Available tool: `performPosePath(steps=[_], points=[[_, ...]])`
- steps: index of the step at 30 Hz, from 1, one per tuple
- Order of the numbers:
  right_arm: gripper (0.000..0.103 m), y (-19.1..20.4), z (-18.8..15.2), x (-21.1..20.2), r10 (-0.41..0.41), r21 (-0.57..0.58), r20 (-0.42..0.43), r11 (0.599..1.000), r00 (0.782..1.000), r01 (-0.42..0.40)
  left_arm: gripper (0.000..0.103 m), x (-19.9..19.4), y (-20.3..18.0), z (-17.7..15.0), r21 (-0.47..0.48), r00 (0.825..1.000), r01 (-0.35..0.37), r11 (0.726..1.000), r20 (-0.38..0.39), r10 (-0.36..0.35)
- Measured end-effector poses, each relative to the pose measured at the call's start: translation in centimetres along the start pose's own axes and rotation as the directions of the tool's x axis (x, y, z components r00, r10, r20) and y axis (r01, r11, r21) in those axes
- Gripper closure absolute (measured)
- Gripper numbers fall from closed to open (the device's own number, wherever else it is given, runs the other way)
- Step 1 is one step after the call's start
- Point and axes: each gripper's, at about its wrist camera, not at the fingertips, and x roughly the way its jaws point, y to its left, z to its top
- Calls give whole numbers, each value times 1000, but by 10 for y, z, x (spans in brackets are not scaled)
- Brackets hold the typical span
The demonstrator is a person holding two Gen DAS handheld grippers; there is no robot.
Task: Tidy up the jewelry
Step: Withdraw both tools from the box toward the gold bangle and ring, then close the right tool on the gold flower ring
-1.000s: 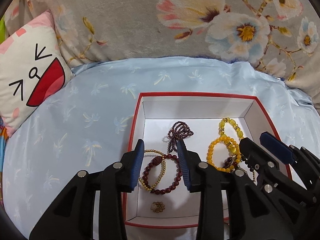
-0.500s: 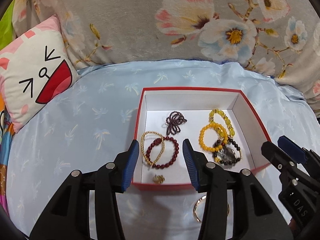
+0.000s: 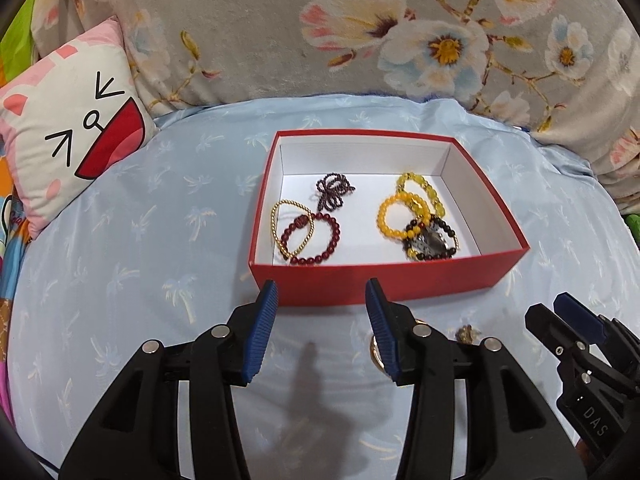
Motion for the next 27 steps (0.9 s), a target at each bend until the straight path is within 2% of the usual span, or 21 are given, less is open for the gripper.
performPosePath(steps=[5,13,21,27], points=[[57,1,-13,-3,3,-1,-16,1000,1000,-3,58,-4,-4,-12,2,1000,9,1000,-15,-9],[57,2,-31,1,-10,-21,-50,1000,999,9,51,-1,-4,-37,-10,999,18,1000,-52,-18],[57,8,-34,28,-20,-49,-92,999,996,15,51,3,9,-59,-35,997,10,999,-79,-13],[62,13,-31,51,-13,-55,-121,998,993,7,51,5,13,-65,-39,995,10,999,-95,-13]])
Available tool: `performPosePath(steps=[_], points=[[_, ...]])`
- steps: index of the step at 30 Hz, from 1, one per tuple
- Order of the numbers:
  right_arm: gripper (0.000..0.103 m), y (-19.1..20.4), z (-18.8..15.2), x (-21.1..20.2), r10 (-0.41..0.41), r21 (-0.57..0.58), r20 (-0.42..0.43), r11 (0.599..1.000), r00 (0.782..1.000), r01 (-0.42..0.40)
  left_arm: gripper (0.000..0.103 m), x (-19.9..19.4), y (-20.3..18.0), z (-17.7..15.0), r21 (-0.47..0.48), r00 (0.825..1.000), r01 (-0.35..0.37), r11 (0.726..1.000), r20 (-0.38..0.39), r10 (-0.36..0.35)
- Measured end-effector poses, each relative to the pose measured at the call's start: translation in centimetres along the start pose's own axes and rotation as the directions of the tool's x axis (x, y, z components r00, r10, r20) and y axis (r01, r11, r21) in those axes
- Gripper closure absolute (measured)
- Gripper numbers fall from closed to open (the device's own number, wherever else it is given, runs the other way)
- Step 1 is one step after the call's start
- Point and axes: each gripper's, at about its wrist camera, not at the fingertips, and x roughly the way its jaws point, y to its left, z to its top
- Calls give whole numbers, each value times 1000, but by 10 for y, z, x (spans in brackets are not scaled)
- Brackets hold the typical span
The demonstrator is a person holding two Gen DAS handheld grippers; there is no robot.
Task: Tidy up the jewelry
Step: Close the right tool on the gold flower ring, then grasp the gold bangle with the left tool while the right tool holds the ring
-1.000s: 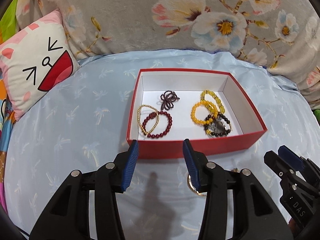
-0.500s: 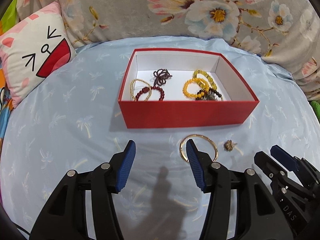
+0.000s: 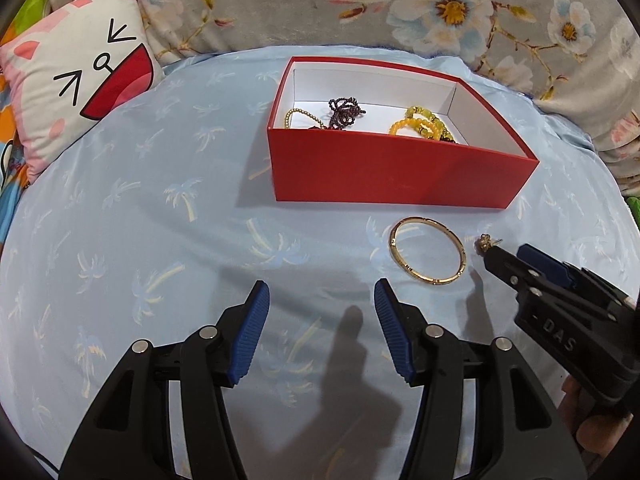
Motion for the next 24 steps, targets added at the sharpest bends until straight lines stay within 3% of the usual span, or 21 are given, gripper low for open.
performPosePath(steps=[10,20,24], points=[[85,9,5,15,-38,-43,-10,998,999,37,51,3,-1,3,-4,1000,15,1000,-2,-15],[86,-1,-3,3,-24,-12,-3,1000,1000,24,50,5,-23,11,21,998,61,998,-3,-61],[86,-12,-11,-9,-24,12,2,1000,1000,24,37,10,-41,15,38,997,80,996,-1,-80]])
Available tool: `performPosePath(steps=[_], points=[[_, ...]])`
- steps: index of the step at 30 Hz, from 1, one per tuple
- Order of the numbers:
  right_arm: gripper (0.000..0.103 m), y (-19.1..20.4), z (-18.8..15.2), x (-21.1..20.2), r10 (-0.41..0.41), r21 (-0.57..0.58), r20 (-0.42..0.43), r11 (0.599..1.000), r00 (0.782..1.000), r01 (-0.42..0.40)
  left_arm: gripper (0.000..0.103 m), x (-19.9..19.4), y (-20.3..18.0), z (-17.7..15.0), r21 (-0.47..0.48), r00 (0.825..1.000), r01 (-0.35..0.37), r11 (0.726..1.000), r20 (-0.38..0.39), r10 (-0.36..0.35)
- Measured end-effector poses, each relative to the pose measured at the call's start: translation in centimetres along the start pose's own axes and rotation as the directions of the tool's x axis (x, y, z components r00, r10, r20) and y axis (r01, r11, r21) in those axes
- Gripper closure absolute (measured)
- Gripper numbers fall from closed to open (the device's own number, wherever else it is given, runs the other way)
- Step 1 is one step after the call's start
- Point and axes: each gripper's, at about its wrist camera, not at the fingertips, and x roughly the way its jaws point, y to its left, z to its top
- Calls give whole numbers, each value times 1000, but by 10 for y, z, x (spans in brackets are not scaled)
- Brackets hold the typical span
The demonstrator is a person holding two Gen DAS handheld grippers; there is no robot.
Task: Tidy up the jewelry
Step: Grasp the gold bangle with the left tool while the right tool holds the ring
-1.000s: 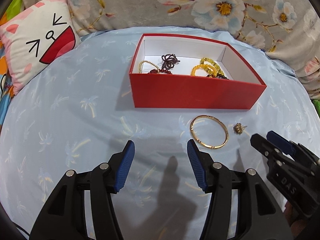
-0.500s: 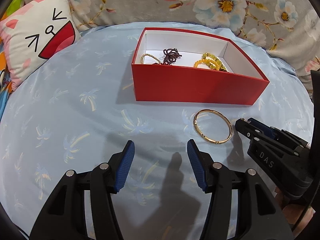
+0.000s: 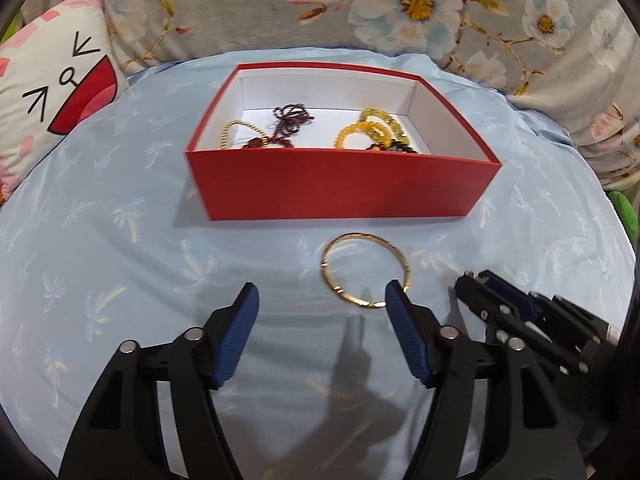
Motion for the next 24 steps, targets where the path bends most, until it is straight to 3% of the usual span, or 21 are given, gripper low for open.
performPosePath(steps=[11,19,24], points=[[85,-28,-7,-16,-8,58,15,998,1000,7,36,31,-28,5,42,1000,-11,999,-28,12],[85,-31,-6,-17,0,65,18,998,1000,-1,37,40,-35,6,80,998,-63,995,-10,64],[85,-29,-7,-16,4,67,16,998,1000,-5,44,39,-37,4,91,998,-65,994,6,65]])
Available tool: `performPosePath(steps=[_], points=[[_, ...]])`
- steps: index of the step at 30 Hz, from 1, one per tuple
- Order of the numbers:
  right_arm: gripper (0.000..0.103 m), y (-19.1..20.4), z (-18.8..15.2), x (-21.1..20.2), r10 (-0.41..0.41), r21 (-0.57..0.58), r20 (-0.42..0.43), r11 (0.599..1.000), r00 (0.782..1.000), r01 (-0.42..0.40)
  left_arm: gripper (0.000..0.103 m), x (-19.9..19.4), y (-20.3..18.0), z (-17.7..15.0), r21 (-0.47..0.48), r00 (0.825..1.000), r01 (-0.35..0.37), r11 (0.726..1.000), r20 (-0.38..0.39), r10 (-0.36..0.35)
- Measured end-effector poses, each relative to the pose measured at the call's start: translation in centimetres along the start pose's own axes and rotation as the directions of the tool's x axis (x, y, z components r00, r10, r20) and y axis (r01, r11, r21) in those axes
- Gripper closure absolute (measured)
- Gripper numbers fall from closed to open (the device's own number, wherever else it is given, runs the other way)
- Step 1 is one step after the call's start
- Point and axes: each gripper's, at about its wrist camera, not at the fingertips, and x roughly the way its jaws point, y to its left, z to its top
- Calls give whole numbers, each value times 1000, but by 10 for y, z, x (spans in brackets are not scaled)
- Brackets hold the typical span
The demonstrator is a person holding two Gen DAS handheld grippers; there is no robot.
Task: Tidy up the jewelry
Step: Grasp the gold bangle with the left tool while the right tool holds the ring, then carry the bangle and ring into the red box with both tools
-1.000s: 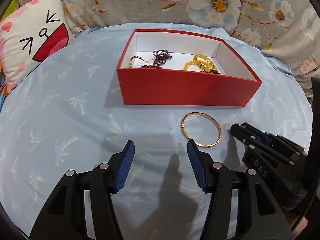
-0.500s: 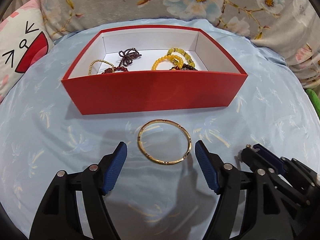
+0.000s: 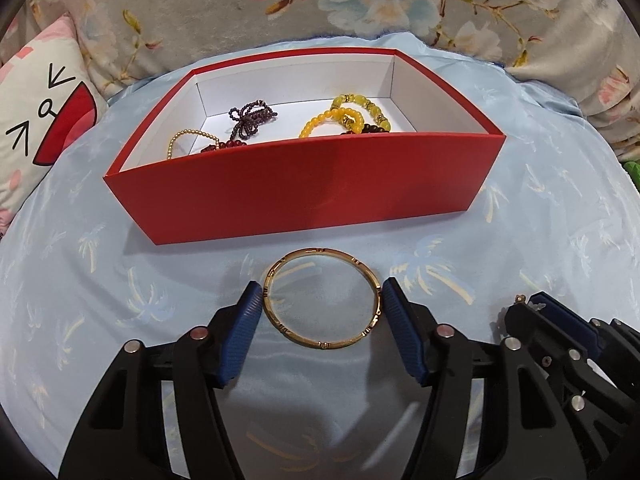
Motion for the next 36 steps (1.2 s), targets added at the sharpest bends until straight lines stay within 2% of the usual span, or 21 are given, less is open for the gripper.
performPosePath(steps=[9,20,28,36], points=[[85,7,-3,-9,17,-6,11,1000,1000,-17,45,-9,4,-5,-11,1000,17,1000,-10,-17],[85,30,-3,-39,60,-36,47,998,997,-59,45,-66,26,-8,-29,999,4,1000,34,-3],[85,49,17,-66,81,-66,109,995,991,-74,45,-106,44,8,-63,996,11,998,86,-5],[85,58,43,-77,80,-87,161,994,984,-67,45,-122,48,32,-67,990,2,998,139,7]])
